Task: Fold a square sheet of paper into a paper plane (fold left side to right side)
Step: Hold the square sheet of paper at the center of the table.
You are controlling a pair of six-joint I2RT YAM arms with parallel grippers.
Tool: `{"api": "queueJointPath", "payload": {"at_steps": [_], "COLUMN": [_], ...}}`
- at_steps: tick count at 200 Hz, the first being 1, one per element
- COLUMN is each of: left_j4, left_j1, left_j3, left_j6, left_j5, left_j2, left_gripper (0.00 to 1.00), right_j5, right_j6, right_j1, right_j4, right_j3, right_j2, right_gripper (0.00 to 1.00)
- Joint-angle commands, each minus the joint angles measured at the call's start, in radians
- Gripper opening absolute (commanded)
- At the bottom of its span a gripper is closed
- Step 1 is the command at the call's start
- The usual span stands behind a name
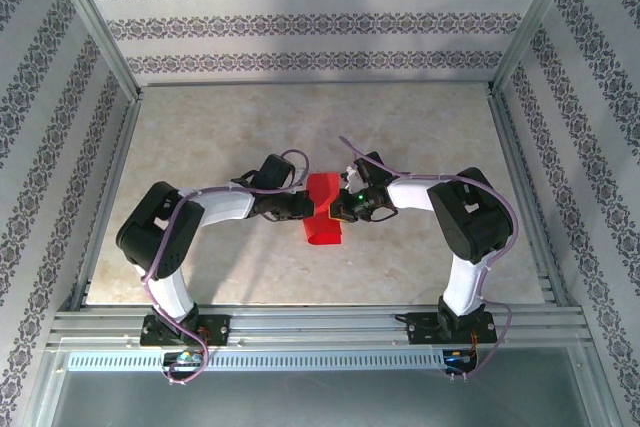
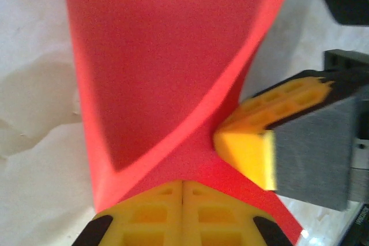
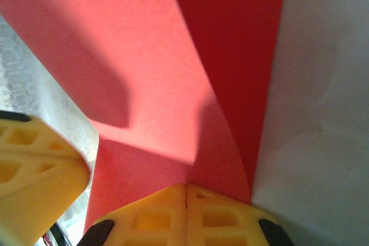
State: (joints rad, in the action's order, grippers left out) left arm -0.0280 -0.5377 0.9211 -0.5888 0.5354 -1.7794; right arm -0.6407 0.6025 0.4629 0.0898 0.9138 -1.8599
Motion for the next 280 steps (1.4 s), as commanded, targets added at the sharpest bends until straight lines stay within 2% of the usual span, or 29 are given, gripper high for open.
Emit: {"api": "queueJointPath", "payload": {"at_steps": [1, 105, 192, 280], "left_j4": [0.024, -0.014, -0.045, -0.054], "left_j1": [-0.008, -0.013, -0.021, -0.024], "left_j3": [0.013, -0.005, -0.001, 0.006], "left_j6": [-0.018, 0.013, 0.024, 0.026], "left_j5": [0.006, -0.043, -0.062, -0.065], "left_j2": [-0.022, -0.091, -0.097, -0.098], "left_gripper": [0.01, 0.01, 0.00, 0.00], "right_j5": [0.165, 0.155, 0.005, -0.028], "right_j6": [-0.015, -0.018, 0.042, 0.085], "right_j1": [0.008, 0.016, 0.032, 0.039], "right_j4": [0.139, 0.137, -0.024, -0.125], "right_j3": [-0.044, -0.033, 0.018, 0.131], "right_j2": [-0.056, -0.046, 0.061, -0.064], "right_gripper": [0.00, 0.00, 0.00, 0.00]}}
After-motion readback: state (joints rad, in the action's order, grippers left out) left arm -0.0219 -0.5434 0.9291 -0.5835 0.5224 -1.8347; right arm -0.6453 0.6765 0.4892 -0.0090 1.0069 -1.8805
